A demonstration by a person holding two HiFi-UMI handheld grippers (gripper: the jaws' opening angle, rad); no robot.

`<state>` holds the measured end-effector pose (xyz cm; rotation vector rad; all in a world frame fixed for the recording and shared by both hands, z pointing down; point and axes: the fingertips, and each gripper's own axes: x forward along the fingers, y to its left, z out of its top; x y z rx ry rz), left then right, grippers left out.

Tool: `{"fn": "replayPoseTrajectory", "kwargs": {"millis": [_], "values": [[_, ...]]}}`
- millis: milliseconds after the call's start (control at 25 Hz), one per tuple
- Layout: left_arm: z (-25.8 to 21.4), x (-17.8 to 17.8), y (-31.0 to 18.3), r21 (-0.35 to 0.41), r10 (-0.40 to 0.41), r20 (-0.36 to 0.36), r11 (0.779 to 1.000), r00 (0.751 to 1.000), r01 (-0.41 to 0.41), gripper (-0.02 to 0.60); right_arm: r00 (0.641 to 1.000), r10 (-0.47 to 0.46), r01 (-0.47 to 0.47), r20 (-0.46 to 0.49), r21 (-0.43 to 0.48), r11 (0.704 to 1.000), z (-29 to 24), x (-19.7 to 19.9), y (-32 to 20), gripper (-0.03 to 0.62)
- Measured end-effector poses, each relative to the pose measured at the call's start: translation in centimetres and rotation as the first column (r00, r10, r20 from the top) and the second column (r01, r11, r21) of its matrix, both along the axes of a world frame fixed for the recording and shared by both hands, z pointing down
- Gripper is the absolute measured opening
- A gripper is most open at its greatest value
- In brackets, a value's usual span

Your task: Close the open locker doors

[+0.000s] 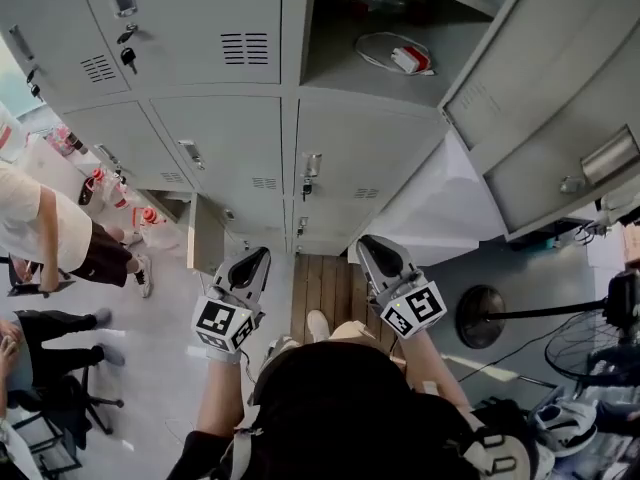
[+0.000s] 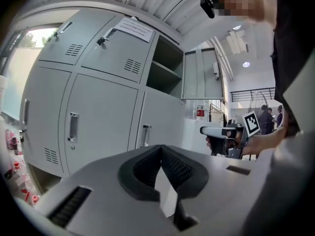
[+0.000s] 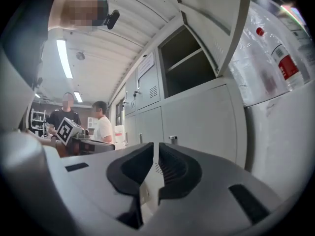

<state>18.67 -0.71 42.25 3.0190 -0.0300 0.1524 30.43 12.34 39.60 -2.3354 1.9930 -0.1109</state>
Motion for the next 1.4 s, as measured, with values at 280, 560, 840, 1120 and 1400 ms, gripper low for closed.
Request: {"fn": "replayPoseTrajectory", "kwargs": {"millis": [280, 560, 840, 1120, 1400], "values": [[0.1, 4.6, 3.1, 0.001, 0.166, 0.003, 0.986, 0.986, -0.166, 0.008, 0.980, 0.201, -0.201, -0.001, 0.009, 0.980, -0.5, 3.2, 6.0, 0.043], [0.1, 8.0, 6.9, 0.001, 0.298, -0.001, 0.955, 0.955, -0.298, 0.008, 0.936, 0.350, -0.350, -0.021, 0.026, 0.937, -1.7, 4.7, 12.0, 0.043], [-0.1, 10.2, 10.3, 0.001, 0.388, 0.001, 0.922, 0.922, -0.388, 0.006, 0.890, 0.454, -0.450, -0.054, 0.069, 0.890, -4.2, 6.1, 16.9, 0.043], [-0.4, 11.5, 12.2, 0.002, 0.426, -0.003, 0.905, 0.905, -0.426, 0.008, 0.867, 0.489, -0.478, -0.092, 0.120, 0.870, -7.2, 7.4, 19.4, 0.044], [-0.4, 11.7, 12.4, 0.000, 0.423, 0.001, 0.906, 0.906, -0.423, 0.008, 0.862, 0.487, -0.465, -0.141, 0.166, 0.870, -10.2, 8.4, 19.7, 0.091]]}}
